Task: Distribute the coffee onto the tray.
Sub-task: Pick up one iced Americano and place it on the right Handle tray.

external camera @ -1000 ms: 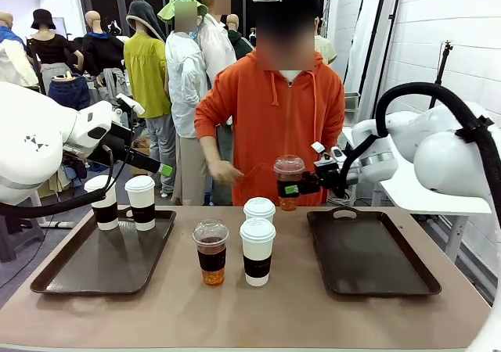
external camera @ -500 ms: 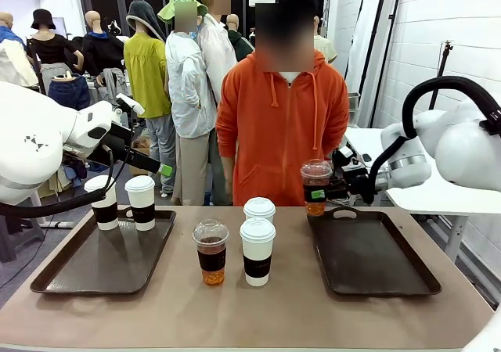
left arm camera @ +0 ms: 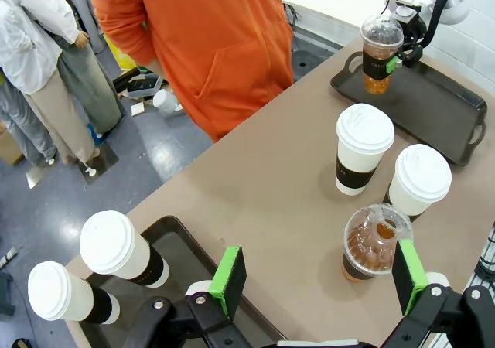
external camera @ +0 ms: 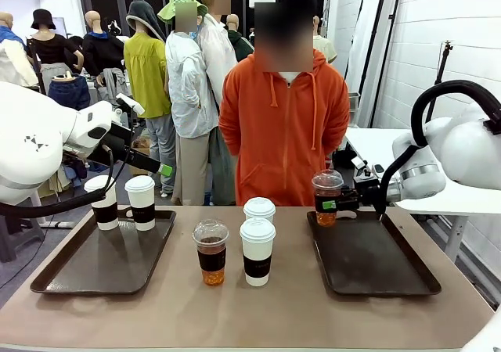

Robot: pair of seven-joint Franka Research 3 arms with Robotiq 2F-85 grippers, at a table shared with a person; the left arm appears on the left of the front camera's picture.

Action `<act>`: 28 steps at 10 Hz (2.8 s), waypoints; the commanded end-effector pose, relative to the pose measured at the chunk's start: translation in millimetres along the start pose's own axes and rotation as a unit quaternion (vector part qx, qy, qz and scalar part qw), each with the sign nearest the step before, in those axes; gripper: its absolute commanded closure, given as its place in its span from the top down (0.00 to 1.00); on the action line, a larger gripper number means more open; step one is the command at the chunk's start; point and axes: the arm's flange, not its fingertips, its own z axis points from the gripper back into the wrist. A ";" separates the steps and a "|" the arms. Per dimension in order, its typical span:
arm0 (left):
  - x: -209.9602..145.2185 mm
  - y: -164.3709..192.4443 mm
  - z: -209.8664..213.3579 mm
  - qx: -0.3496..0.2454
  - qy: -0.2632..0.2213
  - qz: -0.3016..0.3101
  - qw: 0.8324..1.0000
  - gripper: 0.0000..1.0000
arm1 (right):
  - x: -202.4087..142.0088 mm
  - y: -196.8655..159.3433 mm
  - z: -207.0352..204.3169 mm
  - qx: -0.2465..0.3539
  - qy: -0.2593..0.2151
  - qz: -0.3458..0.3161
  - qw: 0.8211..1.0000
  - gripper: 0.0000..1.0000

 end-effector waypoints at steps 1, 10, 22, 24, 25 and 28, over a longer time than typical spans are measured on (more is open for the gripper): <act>-0.8 1.0 0.2 -0.001 0.001 0.002 1.000 1.00 | -5.6 -0.3 -2.8 -0.017 -0.023 0.019 0.999 0.62; -0.8 1.0 0.2 -0.001 0.001 0.002 1.000 1.00 | -48.6 -20.8 2.0 -0.037 -0.037 0.006 0.999 0.62; -0.8 1.0 0.2 -0.001 0.001 0.002 1.000 1.00 | -72.7 11.5 28.0 -0.043 -0.040 -0.062 0.996 1.00; -0.8 1.0 0.2 -0.001 0.001 0.002 1.000 1.00 | -74.5 25.7 45.5 -0.057 -0.044 -0.067 0.995 1.00; -0.8 1.0 0.2 -0.001 0.001 0.002 1.000 1.00 | -71.6 31.8 52.4 -0.059 -0.043 -0.071 0.995 1.00; -0.8 1.0 0.2 -0.001 0.001 0.002 1.000 1.00 | -68.4 36.1 54.6 -0.068 -0.048 -0.072 0.994 1.00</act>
